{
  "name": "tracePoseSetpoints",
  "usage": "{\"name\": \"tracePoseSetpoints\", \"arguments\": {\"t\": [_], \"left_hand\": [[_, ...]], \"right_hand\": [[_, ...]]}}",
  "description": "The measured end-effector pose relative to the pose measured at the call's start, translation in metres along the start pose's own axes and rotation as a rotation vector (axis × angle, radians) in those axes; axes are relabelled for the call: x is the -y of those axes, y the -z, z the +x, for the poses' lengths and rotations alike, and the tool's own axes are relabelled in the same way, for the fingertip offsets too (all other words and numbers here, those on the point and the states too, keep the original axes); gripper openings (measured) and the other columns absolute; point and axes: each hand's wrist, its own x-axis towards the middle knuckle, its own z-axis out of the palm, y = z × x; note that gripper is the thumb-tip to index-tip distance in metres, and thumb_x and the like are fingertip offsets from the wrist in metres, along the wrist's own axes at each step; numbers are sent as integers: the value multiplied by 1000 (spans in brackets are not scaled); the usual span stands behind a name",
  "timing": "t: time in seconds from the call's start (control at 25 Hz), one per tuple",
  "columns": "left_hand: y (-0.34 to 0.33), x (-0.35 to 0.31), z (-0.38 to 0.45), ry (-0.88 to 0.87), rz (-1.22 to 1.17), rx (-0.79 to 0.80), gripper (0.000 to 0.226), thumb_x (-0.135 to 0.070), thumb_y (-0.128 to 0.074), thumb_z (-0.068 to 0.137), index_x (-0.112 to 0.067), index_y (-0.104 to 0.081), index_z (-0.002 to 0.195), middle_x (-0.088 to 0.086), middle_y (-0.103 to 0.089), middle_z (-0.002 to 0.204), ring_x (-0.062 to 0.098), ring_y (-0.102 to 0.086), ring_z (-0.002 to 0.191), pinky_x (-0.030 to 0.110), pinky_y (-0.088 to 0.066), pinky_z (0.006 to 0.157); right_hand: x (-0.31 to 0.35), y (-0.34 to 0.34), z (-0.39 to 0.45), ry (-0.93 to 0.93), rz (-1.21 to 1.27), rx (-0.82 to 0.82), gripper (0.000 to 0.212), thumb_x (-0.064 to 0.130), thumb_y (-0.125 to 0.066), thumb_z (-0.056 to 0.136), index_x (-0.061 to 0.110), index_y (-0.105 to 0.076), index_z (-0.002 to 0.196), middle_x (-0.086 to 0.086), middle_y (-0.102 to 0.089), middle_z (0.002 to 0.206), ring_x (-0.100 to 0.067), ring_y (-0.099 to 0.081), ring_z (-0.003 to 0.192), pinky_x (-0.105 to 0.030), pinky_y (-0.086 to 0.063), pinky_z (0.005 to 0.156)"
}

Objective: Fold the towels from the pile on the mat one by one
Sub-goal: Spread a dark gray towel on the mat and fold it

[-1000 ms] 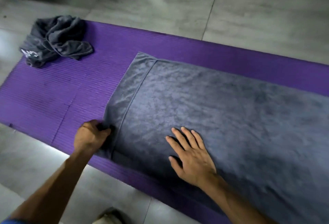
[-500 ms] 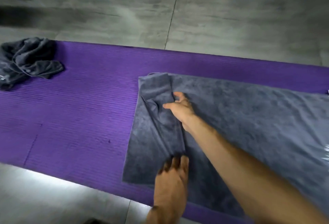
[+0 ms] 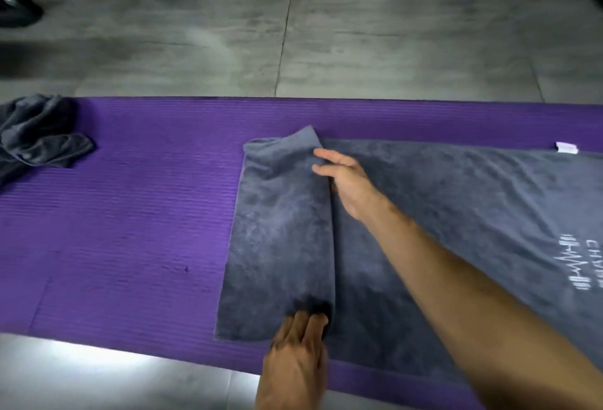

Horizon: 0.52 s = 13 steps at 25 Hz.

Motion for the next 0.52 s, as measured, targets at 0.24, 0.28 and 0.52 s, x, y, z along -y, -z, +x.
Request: {"name": "tracePoseSetpoints", "arguments": {"t": [0.24, 0.28, 0.52], "left_hand": [[-58, -78, 13, -258, -222, 25, 30, -26, -54, 73, -29, -53, 103, -10, -49, 101, 10, -53, 82, 23, -49, 58], [-69, -91, 13, -285, -232, 48, 30, -26, -55, 72, -29, -54, 102, -10, -52, 99, 10, -55, 81, 24, -51, 59], [-69, -104, 11, -263, -216, 236, 23, -27, -55, 72, -32, -59, 94, -13, -59, 89, 9, -62, 77, 24, -51, 52]], "right_hand": [[25, 154, -45, 16, -58, -191, 36, 2, -62, 85, 18, -69, 117, -2, -71, 110, -24, -62, 112, -31, -49, 95], [30, 166, -49, -19, -104, -182, 31, 8, -60, 88, 22, -68, 115, 4, -69, 104, -20, -61, 106, -29, -48, 87], [55, 140, -31, -72, -105, -180, 8, 22, -65, 89, 23, -71, 93, 6, -71, 96, -8, -64, 89, -22, -45, 68]]}}
